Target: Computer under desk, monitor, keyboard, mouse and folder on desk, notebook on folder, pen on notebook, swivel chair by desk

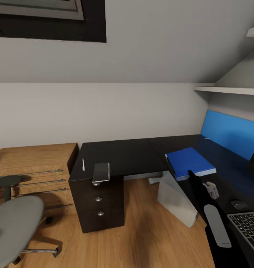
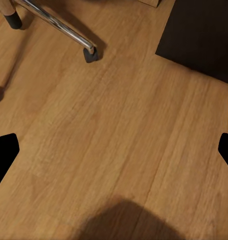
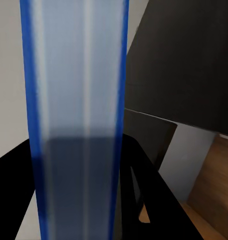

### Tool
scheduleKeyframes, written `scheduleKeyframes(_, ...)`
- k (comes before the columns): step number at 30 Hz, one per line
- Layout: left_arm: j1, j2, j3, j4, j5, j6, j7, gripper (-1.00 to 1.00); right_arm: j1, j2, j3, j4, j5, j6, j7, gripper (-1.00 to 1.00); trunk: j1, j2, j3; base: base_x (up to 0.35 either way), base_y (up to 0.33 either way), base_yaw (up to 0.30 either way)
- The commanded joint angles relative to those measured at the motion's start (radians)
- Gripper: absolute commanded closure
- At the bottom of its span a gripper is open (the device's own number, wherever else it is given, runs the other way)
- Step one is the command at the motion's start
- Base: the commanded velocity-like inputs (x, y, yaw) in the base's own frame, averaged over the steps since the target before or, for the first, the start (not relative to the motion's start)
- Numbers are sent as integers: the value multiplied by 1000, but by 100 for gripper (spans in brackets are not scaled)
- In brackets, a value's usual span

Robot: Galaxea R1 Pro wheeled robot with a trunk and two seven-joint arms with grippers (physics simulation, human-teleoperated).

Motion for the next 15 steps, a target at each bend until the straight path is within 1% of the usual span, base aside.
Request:
scheduleKeyframes(1,-1,1,-9,-1,7,-5,8,-100,-1,0,-1,-2,-6,5,-4,100,0,-1,-1,0,0,-1)
scheduleKeyframes(15,-1,1,-9,-1,7,-5,7,-100,-1,1,-1,-5,-8,1,1,100,0,-1,-1,0,0,0)
